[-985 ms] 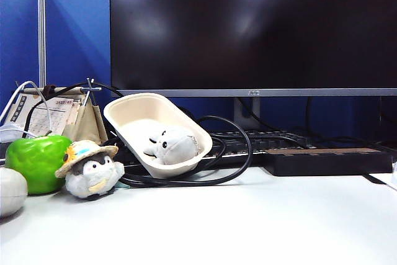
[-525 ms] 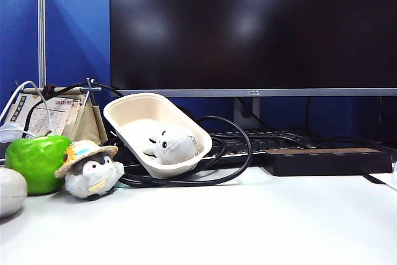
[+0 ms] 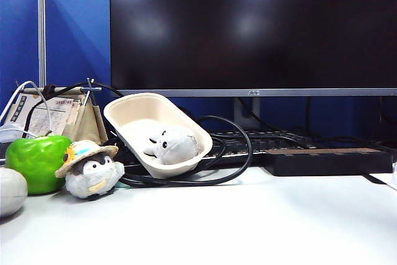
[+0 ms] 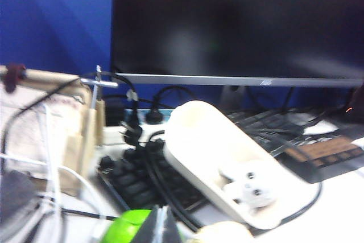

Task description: Identity fluffy octopus among items on the table, put them into the paper lunch box.

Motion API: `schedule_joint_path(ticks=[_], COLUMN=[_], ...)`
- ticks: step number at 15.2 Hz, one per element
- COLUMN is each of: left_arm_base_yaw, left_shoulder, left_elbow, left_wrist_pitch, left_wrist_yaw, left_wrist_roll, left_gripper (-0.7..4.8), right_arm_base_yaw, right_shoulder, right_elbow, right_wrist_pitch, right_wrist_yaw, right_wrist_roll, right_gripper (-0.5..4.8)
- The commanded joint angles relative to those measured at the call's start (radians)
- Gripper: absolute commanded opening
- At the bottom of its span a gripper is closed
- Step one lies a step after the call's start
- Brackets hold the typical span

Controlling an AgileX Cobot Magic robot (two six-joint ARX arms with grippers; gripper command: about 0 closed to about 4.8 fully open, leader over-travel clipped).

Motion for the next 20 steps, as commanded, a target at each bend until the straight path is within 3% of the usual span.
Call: schedule_joint_path(ticks=[1,5,12,20], left_arm_base_yaw=[0.0,0.0,0.0,0.0], left_shoulder=[-0.003,-0.003,-0.003,-0.003], left_elbow=[0.001,0.0,0.0,0.0], left_wrist_pitch=[0.016,0.015,-0.012,-0.15], left_wrist_yaw=[-0.037,-0.037,-0.033,-0.033], left_wrist_roll=[0.021,0.02,0.018,0.018], left_gripper=[-0.04,-0.03,-0.03,-0.03], right_arm_base_yaw=[0.0,0.0,0.0,0.0], right_shoulder=[0.0,0.0,0.0,0.0], right_elbow=[-0.136,-0.259,-0.312,-0.312], right_wrist_pitch=[0.256,0.303,0.287,0.261], right_wrist_yaw=[0.102,0.193,0.201,0.199], right_wrist_roll=[-0.005,0.002,0.001,0.001], right_gripper=[-0.01,-0.01,-0.01,-0.01])
